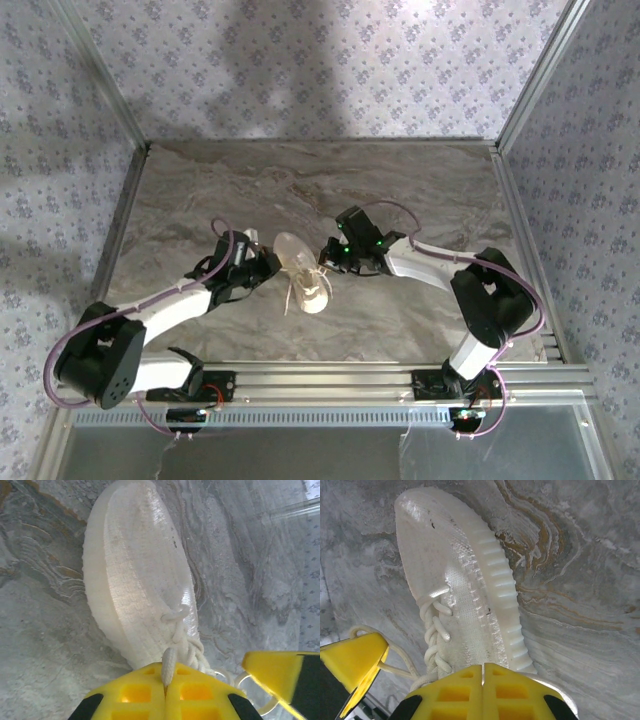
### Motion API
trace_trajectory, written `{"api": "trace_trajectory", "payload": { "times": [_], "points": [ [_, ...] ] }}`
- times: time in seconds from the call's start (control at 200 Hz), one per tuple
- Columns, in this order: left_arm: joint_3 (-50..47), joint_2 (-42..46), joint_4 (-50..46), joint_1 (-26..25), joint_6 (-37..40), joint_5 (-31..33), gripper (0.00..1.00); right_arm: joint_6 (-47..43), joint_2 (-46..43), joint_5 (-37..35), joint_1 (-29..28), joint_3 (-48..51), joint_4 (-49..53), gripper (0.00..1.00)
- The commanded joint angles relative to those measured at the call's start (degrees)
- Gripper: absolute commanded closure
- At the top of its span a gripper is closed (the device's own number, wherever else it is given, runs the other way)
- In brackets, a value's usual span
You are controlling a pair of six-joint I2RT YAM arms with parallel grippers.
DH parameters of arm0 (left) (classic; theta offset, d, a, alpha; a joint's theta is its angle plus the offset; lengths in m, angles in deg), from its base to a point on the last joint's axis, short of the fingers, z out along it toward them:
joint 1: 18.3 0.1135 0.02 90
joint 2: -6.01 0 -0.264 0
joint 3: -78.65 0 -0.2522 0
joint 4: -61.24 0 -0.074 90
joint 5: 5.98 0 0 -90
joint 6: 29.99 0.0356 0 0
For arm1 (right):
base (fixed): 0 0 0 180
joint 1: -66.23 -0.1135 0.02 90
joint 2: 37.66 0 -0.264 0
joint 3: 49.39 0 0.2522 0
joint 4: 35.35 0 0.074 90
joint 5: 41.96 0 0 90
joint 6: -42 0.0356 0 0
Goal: Tie the shoes
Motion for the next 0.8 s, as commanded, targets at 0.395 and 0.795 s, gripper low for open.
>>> {"api": "trace_trajectory", "payload": {
  "times": [0.395,0.795],
  "points": [
    [-1.72,4.82,-10.73,-0.34,6.19,6.1,1.0,-12.99,-1.41,-5.24,1.15,-2.46,5.9,1.0],
    [-3.02,2.0,-13.31,-0.37,7.1,7.29,1.0,-23.12,2.34,-5.16,3.6,-2.53,8.35,1.0]
  ]
}}
